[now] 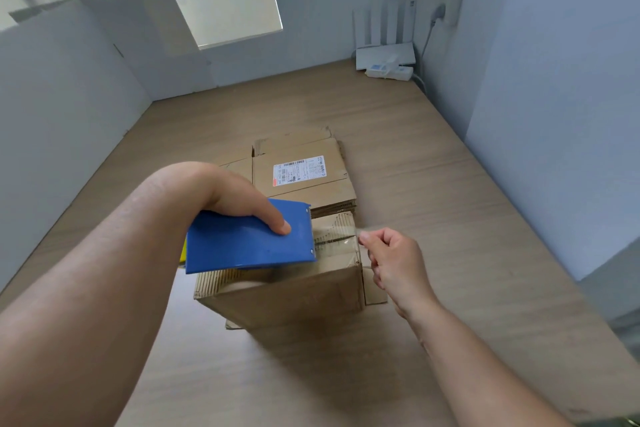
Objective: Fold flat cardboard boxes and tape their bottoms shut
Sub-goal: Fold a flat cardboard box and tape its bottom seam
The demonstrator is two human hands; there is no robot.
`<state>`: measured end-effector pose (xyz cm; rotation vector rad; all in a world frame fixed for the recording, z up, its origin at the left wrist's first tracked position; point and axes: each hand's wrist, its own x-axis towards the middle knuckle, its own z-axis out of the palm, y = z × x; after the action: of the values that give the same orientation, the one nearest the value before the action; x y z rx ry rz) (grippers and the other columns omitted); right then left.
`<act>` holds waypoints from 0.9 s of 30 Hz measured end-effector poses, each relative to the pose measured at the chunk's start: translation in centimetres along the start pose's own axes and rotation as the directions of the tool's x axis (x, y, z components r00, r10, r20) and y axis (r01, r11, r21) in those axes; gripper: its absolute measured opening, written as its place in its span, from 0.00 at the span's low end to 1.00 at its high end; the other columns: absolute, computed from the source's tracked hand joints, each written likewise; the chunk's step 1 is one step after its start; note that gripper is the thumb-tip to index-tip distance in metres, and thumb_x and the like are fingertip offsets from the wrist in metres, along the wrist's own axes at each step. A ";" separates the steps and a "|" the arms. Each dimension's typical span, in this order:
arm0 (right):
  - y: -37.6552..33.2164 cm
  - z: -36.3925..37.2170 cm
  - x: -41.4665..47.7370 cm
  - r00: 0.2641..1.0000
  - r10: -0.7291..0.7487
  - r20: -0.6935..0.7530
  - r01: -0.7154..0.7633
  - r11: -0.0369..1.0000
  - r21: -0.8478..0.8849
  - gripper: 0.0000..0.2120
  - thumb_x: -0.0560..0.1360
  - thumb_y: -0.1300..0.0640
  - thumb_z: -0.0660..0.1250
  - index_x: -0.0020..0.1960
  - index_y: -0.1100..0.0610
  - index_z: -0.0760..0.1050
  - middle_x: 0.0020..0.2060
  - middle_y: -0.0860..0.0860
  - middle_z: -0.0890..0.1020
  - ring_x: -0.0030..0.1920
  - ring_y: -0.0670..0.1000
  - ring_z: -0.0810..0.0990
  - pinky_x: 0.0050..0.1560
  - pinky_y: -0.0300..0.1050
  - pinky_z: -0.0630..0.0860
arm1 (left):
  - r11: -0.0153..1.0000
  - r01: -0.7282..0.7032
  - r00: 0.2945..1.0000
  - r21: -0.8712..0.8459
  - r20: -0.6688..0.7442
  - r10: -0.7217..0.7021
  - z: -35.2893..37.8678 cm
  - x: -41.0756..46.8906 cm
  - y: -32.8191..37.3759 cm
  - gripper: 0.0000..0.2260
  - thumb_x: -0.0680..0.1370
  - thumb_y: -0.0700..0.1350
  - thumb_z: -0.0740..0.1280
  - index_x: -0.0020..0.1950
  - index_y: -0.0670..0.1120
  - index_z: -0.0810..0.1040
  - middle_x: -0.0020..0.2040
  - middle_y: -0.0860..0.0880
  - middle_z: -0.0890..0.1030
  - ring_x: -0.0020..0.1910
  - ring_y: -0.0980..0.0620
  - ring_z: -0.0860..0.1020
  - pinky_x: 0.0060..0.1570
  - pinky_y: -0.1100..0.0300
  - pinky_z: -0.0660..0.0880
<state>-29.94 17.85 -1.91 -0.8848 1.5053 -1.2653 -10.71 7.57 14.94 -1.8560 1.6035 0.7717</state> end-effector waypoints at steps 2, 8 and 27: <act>0.3 0.5 0.3 1.000 0.010 0.012 -0.010 1.000 -0.014 0.11 0.78 0.52 0.65 0.39 0.55 0.75 0.25 0.45 0.71 0.25 0.44 0.66 0.27 0.39 0.62 | 1.000 -0.004 1.000 -0.009 -0.016 0.004 0.0 0.1 -0.1 0.26 0.59 0.69 0.74 0.45 0.50 0.82 0.34 0.51 0.85 0.37 0.50 0.84 0.40 0.58 0.76; 0.3 1.0 1.1 0.986 0.160 -0.054 -0.165 0.980 -0.107 0.21 0.74 0.40 0.65 0.35 0.54 0.64 0.28 0.47 0.68 0.29 0.49 0.66 0.31 0.42 0.62 | 0.999 0.004 1.000 -0.048 -0.007 -0.004 -0.2 -0.4 0.0 0.26 0.62 0.67 0.74 0.47 0.48 0.81 0.35 0.50 0.85 0.34 0.50 0.84 0.38 0.60 0.75; -1.1 5.4 -4.5 0.913 -0.325 -0.246 0.083 0.739 -0.669 0.17 0.81 0.54 0.55 0.67 0.56 0.73 0.64 0.52 0.77 0.64 0.54 0.74 0.60 0.43 0.67 | 0.969 -0.242 0.970 -0.053 0.006 0.242 -0.2 0.2 -0.4 0.22 0.67 0.61 0.74 0.47 0.45 0.79 0.43 0.46 0.83 0.38 0.47 0.81 0.40 0.60 0.76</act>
<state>-23.54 20.26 0.01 -1.3588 2.2615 -1.0909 -10.30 7.38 14.94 -1.7054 1.8404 0.9356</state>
